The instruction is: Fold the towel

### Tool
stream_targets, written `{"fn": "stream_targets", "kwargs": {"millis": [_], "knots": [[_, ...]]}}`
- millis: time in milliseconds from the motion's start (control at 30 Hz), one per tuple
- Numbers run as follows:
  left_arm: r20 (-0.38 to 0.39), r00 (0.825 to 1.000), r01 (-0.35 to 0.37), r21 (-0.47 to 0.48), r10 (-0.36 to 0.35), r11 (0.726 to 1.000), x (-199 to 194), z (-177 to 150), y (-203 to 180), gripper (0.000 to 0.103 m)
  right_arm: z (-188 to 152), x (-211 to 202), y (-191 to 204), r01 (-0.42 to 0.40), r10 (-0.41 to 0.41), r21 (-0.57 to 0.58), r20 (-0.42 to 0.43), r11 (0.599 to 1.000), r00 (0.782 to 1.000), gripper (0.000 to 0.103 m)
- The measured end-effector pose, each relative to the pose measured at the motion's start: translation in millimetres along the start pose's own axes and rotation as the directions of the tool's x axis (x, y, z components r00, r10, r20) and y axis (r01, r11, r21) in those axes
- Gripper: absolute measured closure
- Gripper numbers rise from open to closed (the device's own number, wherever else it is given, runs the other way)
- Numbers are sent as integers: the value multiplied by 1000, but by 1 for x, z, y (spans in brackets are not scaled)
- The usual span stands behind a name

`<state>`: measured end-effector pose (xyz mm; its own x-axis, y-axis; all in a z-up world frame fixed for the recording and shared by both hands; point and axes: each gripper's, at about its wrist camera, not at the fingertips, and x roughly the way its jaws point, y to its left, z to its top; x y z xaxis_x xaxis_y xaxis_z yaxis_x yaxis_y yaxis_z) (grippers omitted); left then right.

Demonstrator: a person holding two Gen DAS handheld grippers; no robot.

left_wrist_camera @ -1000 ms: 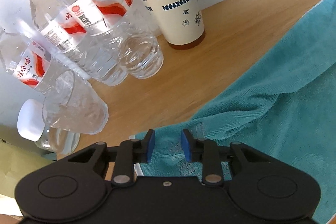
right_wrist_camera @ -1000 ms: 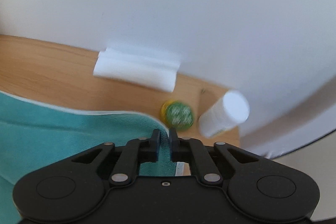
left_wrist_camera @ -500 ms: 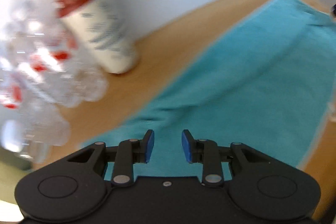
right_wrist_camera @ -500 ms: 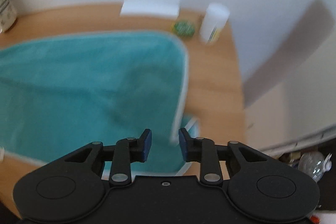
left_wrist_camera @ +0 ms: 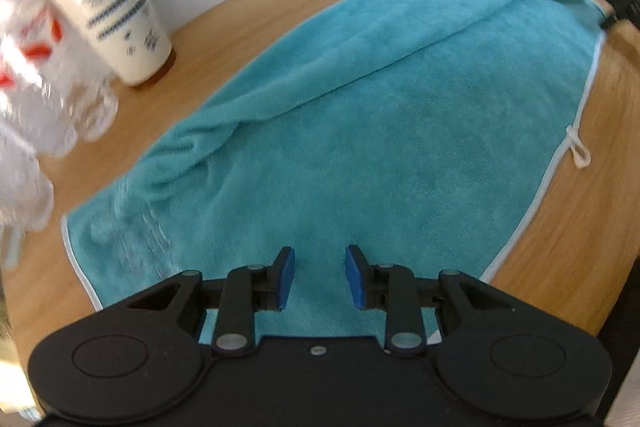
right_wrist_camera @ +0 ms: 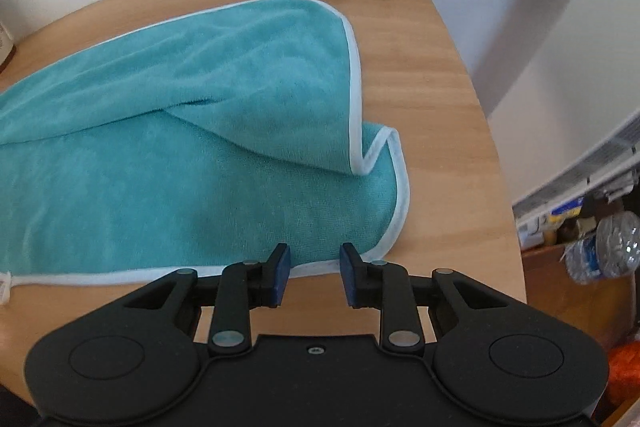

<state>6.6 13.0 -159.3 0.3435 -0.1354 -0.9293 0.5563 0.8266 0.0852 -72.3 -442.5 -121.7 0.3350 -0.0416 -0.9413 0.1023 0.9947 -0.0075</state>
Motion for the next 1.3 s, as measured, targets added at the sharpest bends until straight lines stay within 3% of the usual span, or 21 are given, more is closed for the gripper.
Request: {"fn": "stream_targets", "kwargs": {"millis": [67,167,267,433,600,667,767,1033,1300], "knots": [[-3,1000,12,4,-12,1000,-2,-2,2,74,1,1,0,2,-2,14,-9,1000,1000,72],[-8,1000,8,31,-8,999,-3,-4,3,74,7,-4,4,-13,14,8,-20,1000,1000,84],[-15,1000,12,30,-11,999,-2,-4,5,74,22,-16,4,26,-27,7,66,1000,997,74],[-26,1000,7,23,-6,1000,0,-3,9,68,44,3,3,-1,1,25,-3,1000,1000,69],[-31,999,15,-12,-16,1000,-2,-7,13,68,38,1,2,-10,11,31,-20,999,1000,70],[-33,999,19,-20,-20,1000,-1,-8,14,68,38,-2,1,-15,16,31,-37,999,999,75],[-44,999,25,-10,-25,1000,-1,-8,14,68,39,-3,1,-27,28,13,-83,1000,996,98],[-56,998,41,13,-41,999,-1,-9,16,68,23,-7,0,-43,45,22,-110,999,993,99],[-92,994,66,38,-62,997,-3,-16,24,68,-4,-20,2,-48,49,11,-188,999,981,99]]}}
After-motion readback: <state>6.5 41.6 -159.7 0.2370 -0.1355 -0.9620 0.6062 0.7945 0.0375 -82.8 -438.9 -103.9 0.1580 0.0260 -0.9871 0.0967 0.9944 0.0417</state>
